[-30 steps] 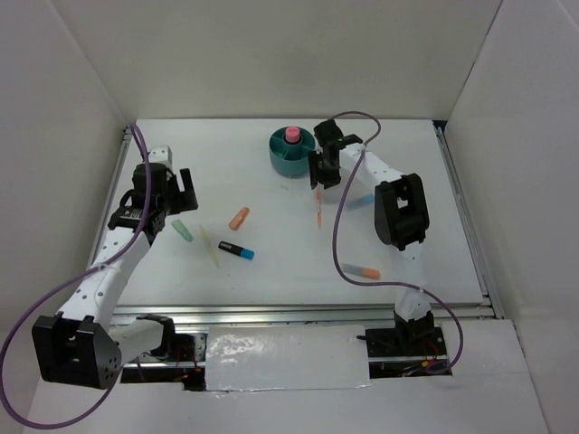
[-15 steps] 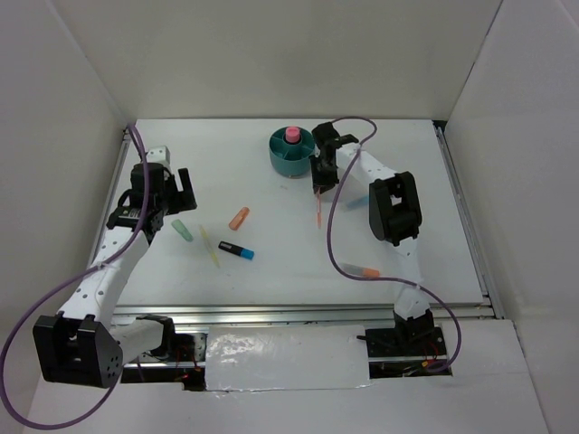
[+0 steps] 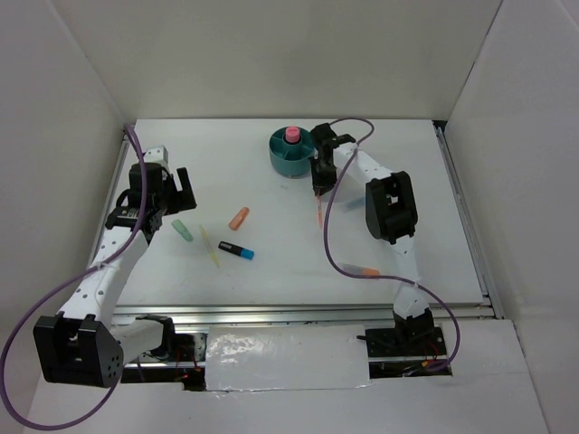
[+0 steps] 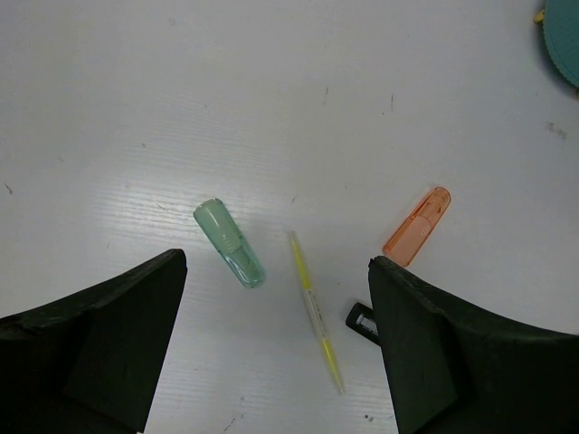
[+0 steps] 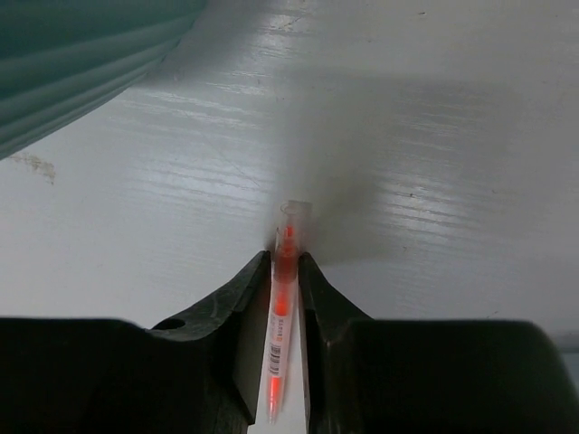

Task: Sort the stationery into containers
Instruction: Pick up the pen from the center of the board.

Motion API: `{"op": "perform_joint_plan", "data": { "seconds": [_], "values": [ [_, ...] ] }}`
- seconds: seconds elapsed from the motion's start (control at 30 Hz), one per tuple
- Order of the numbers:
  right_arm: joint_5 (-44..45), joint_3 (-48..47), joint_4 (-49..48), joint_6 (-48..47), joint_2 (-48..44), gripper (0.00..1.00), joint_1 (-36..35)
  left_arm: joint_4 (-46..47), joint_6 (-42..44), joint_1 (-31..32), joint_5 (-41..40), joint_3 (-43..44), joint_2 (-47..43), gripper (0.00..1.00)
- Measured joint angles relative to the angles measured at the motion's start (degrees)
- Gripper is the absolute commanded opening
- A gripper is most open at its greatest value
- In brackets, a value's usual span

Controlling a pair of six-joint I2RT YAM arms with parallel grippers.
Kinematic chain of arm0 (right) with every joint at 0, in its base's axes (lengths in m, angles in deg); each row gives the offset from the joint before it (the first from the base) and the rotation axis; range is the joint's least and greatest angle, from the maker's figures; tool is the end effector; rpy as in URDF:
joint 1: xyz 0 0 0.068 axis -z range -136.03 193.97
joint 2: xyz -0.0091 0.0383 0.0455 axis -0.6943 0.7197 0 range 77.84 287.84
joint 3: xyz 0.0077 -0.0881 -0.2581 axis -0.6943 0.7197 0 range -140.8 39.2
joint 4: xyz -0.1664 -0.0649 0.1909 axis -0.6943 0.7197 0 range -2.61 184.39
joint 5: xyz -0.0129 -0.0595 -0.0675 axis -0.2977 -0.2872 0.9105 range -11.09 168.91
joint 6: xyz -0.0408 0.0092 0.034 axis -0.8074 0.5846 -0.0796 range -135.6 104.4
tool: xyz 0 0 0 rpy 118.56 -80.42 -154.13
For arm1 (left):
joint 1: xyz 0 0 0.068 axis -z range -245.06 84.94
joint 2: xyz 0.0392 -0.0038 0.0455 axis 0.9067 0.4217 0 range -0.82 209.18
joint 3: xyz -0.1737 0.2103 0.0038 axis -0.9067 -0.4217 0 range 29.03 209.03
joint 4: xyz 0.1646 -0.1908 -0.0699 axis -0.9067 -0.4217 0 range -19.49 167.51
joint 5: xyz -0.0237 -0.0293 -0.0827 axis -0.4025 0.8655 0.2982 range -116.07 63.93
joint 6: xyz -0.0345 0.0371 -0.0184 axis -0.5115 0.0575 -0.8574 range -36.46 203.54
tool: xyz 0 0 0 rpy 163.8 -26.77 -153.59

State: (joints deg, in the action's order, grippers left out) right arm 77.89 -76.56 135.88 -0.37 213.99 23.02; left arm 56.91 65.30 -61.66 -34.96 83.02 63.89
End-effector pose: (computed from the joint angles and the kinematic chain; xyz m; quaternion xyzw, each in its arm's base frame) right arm 0.4672 0.1796 0.1651 -0.0507 0.9817 0.0652 0.1715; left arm 0.2523 -0.0094 0.3088 -0.1499 0.8569 -0.0254 0.4926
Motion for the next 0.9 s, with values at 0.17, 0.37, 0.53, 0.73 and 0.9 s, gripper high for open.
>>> {"op": "perform_joint_plan", "data": {
  "seconds": [0.17,0.37,0.53,0.73,0.9],
  "values": [
    [1.2,-1.2,1.4,-1.2,0.5,0.0,-0.7,0.0,0.0,-0.1,0.2,0.0,0.0,0.94],
    [-1.6,1.6,-0.3,-0.4,-1.1,0.0,-1.0,-0.3,0.0,-0.5,0.9,0.0,0.0,0.95],
    [-4.0,12.5,-6.4,1.0,-11.4,0.0,-0.5,-0.2,0.1,-0.9,2.3,0.0,0.0,0.96],
    [-2.3,15.2,-20.7,0.7,-28.4,0.0,0.7,1.8,0.1,-1.2,4.9,-2.2,-1.7,0.97],
    [0.9,16.2,-34.3,-1.4,-38.2,0.0,2.3,4.3,0.2,-1.5,6.8,-4.6,-4.6,0.99]
  ]
}}
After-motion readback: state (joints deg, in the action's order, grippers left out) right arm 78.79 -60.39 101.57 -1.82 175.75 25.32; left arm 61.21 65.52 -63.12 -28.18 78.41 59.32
